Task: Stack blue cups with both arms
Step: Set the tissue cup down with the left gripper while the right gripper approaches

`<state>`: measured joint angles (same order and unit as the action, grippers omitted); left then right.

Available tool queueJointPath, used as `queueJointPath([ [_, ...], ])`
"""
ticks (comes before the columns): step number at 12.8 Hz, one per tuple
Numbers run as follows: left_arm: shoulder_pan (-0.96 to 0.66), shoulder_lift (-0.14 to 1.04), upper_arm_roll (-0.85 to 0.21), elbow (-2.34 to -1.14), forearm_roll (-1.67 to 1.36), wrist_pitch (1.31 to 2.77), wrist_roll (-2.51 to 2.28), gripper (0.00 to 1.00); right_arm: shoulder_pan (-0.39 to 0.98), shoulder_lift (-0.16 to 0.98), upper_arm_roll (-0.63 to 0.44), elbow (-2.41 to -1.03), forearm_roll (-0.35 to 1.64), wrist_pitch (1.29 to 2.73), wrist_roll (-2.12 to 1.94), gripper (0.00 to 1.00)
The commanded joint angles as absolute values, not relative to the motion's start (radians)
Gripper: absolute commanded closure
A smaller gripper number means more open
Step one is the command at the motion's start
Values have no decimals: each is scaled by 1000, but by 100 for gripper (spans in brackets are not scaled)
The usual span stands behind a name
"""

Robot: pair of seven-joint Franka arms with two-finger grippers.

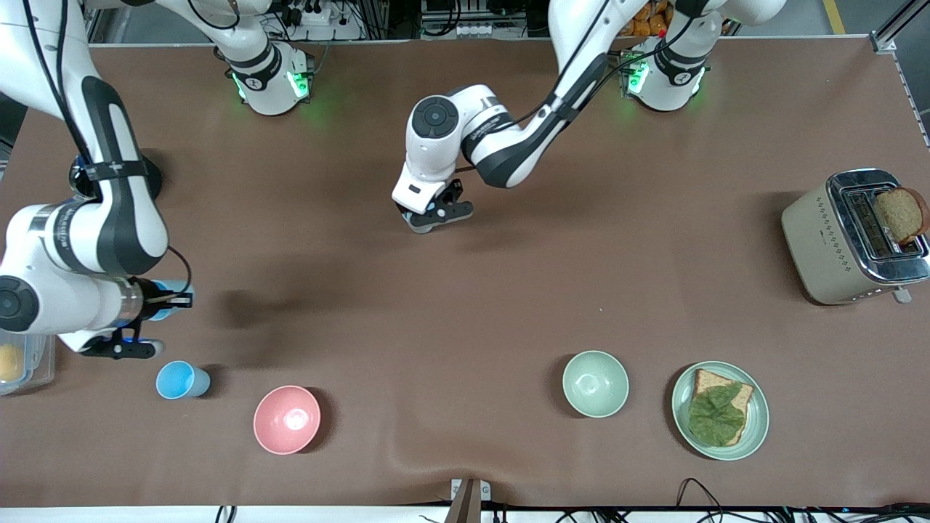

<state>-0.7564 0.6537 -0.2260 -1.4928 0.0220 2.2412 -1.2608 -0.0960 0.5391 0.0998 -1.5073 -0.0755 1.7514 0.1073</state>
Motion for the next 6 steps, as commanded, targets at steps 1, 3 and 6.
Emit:
queueJointPath([
  [1, -678, 507, -222, -1509, 70, 2111, -1261, 0, -39, 462, 110, -1519, 18, 1668, 219, 100],
  [3, -632, 442, -222, -1509, 168, 2028, -1221, 0, 0, 434, 110, -1522, 83, 1626, 265, 100],
  [6, -536, 347, -230, -1509, 215, 1974, -1155, 0, 141, 376, 110, -1532, 115, 1577, 378, 100],
])
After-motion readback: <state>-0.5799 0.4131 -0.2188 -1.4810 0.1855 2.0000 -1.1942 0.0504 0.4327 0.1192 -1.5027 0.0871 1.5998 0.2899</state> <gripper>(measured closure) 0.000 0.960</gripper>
